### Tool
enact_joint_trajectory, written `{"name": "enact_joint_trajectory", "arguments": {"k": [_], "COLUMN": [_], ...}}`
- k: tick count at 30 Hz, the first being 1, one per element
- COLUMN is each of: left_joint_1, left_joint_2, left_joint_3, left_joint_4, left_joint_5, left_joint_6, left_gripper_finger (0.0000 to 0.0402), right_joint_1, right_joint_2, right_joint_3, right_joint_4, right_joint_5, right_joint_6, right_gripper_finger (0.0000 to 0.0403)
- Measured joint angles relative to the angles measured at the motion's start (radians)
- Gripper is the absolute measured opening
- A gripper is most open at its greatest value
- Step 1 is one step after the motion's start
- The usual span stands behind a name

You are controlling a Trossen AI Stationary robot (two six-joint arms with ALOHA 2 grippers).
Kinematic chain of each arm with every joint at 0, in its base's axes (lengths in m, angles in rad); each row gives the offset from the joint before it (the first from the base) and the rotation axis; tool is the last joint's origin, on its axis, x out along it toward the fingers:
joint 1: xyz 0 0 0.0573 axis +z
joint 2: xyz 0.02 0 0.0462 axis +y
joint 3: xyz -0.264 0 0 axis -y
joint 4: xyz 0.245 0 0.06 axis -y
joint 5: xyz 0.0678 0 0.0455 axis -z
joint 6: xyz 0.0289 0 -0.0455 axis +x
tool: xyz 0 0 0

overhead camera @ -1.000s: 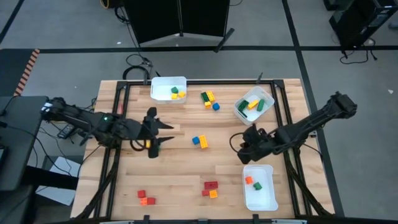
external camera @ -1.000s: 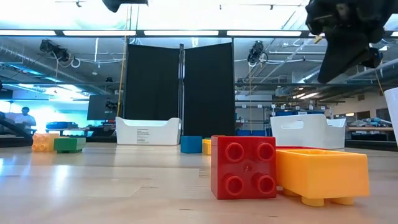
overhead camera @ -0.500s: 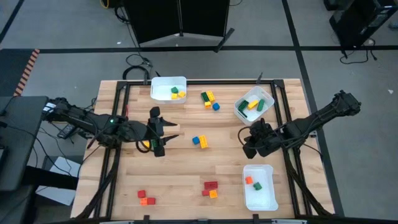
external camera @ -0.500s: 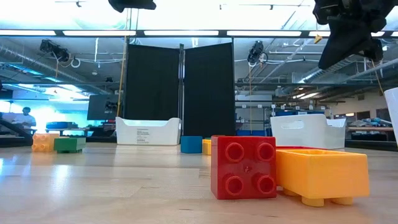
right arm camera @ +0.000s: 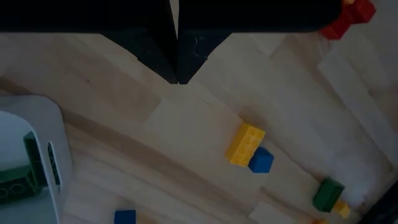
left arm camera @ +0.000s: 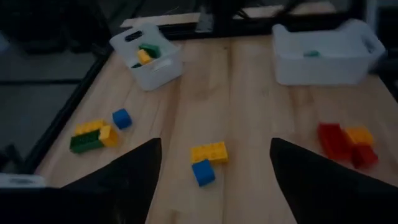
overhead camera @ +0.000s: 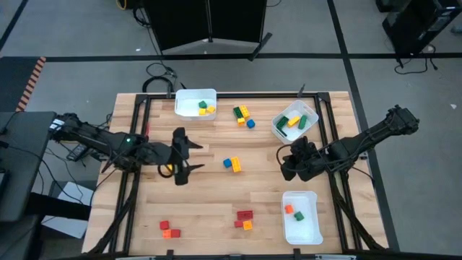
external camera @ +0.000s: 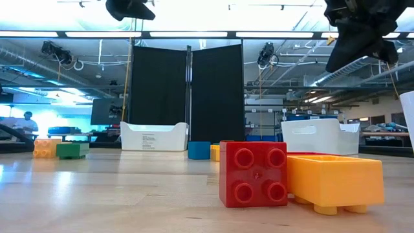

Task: Sort blocks by size
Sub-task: Put the red square block into the top left white bin

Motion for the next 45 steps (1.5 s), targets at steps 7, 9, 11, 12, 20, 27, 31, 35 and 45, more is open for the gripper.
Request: {"name": "enact_joint_trajectory", "arguments": {"k": [7, 9, 11, 12, 20, 27, 31, 35, 45], "left_joint_1": [-0.045, -0.071, -0.099, -0.115, -0.281, -0.465, -0.533, -0.572, -0.623], "left_joint_2": [0.03, 0.07, 0.125, 0.154, 0.39, 0.536, 0.596, 0.654, 0.792], "left_joint_3": [0.026, 0.067, 0.121, 0.15, 0.32, 0.348, 0.348, 0.348, 0.348], "left_joint_4": [-0.152, -0.258, -0.353, -0.395, -0.611, -0.583, -0.53, -0.467, -0.416], "left_joint_5": [-0.105, -0.108, -0.109, -0.109, -0.01, 0.058, 0.088, 0.14, 0.296], "left_joint_6": [-0.035, -0.094, -0.16, -0.193, -0.474, -0.634, -0.716, -0.796, -0.874], "left_gripper_finger": [0.0309, 0.0309, 0.0309, 0.0309, 0.0309, 0.0309, 0.0309, 0.0309, 0.0309], "right_joint_1": [-0.009, -0.009, -0.009, -0.009, -0.009, -0.009, -0.009, -0.009, -0.009], "right_joint_2": [0.0, 0.0, 0.0, 0.0, 0.001, 0.001, 0.001, 0.001, 0.001], "right_joint_3": [0.0, 0.0, 0.0, 0.0, 0.0, 0.0, 0.0, 0.0, 0.0], "right_joint_4": [0.0, 0.0, 0.0, 0.0, 0.0, 0.001, 0.001, 0.002, 0.003], "right_joint_5": [0.0, 0.0, 0.0, 0.0, -0.013, -0.055, -0.061, -0.061, -0.061], "right_joint_6": [-0.007, -0.02, -0.03, -0.035, -0.097, -0.175, -0.217, -0.245, -0.256], "right_gripper_finger": [0.0012, 0.0012, 0.0012, 0.0012, 0.0012, 0.0012, 0.0012, 0.0012, 0.0015]}}
